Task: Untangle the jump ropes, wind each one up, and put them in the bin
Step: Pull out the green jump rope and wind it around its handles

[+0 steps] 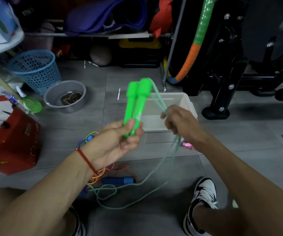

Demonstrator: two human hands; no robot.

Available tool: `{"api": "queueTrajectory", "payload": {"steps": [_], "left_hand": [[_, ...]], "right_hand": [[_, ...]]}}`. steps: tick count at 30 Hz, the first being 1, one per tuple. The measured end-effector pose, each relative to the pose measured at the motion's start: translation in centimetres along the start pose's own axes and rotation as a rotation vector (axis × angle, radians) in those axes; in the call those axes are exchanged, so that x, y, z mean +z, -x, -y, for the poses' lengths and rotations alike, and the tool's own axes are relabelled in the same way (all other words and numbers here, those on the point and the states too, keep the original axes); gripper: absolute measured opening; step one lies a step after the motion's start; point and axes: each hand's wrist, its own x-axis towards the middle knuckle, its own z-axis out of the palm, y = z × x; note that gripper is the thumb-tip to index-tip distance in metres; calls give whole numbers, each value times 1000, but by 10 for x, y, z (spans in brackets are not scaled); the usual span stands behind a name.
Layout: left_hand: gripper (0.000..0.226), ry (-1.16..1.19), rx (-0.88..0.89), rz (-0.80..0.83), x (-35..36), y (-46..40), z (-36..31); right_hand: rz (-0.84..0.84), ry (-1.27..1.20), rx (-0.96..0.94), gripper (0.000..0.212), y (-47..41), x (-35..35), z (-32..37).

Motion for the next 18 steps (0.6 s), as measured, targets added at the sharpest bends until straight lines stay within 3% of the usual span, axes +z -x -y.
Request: {"api": "queueTrajectory", "payload": {"steps": [2, 6, 11, 14, 18], "left_hand": [[19, 121, 79, -49, 1, -4, -7], [18, 148, 142, -166, 5, -10, -3], [18, 161, 111, -72, 11, -7, -1], [19, 109, 106, -63, 6, -6, -3], [16, -161, 97, -66, -5, -3, -8]], "right_hand": [[112, 167, -60, 36, 7, 14, -8], [252, 129, -88, 34, 18, 35, -4], [413, 39, -102, 34, 20, 31, 5], [413, 92, -120, 35, 19, 25, 4], [300, 512, -294, 23, 14, 4, -4]]}}
